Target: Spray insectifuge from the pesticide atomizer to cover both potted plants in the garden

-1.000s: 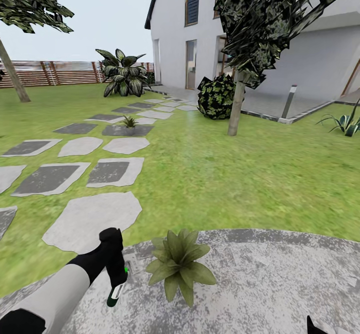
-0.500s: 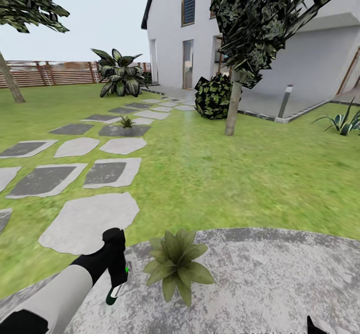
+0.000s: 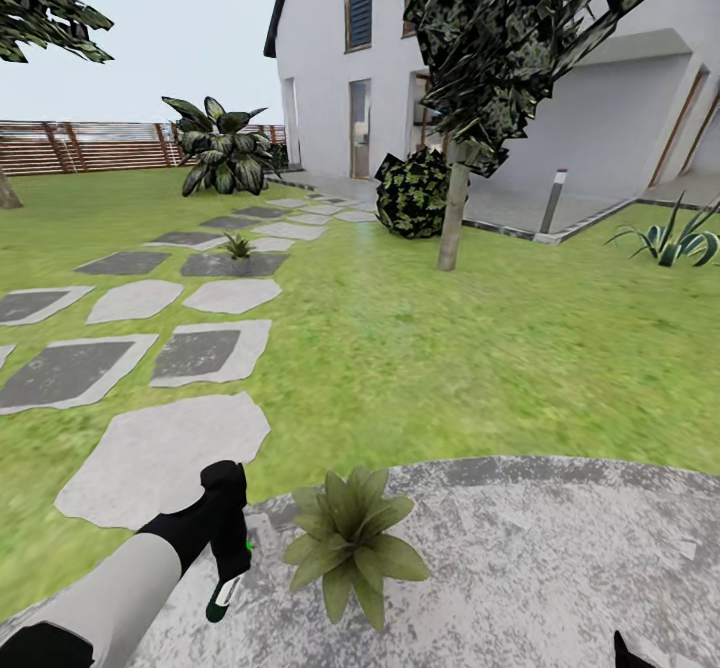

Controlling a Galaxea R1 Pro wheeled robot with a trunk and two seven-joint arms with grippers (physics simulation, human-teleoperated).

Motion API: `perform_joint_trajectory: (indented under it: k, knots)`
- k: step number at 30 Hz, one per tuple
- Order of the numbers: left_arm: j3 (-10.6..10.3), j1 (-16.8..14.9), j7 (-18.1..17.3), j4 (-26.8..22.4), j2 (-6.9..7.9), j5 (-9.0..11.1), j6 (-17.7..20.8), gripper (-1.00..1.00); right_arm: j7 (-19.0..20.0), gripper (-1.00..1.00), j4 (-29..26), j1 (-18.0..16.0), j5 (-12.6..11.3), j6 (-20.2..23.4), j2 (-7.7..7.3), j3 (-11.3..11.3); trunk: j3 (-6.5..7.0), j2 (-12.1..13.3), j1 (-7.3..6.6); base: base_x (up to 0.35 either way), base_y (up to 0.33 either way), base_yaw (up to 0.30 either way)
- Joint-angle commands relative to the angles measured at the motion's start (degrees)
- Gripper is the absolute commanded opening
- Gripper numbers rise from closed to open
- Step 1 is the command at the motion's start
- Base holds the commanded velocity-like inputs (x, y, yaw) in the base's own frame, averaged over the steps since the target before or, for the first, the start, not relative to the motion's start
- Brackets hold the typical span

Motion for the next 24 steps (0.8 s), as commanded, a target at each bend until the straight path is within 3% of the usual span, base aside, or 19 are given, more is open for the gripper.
perform_joint_trajectory:
  k: [1,8,15,19,24]
  knots:
    - [-0.14,-0.02,-0.26,0.22,0.17,-0.03,0.51,-1.00,0.49,1.00,-0.06,-0.09,0.35,-0.28,0.02,-0.48,-0.05,-0.02,0.00,0.074,0.077,-0.001]
    - [4.75,0.03,0.31,5.55,-0.06,-0.08,0.48,-1.00,0.50,1.00,-0.10,-0.09,0.35,-0.28,0.02,-0.50,-0.05,-0.02,0.00,0.017,0.018,0.000]
    - [5.64,0.25,0.34,5.68,-0.66,0.02,0.49,-1.00,0.49,1.00,-0.10,-0.08,0.35,-0.28,0.02,-0.50,-0.05,-0.02,0.00,0.000,0.000,0.000]
    - [5.51,0.02,0.39,5.13,-2.66,0.30,0.79,-1.00,0.49,1.00,-0.10,-0.10,0.35,-0.28,0.02,-0.51,-0.05,-0.02,0.00,0.000,0.000,0.000]
    - [5.32,-0.93,0.24,4.64,-3.73,0.34,5.31,-1.00,0.49,1.00,-0.17,-0.11,0.35,-0.28,0.02,-0.51,-0.05,-0.02,0.00,0.000,0.000,0.000]
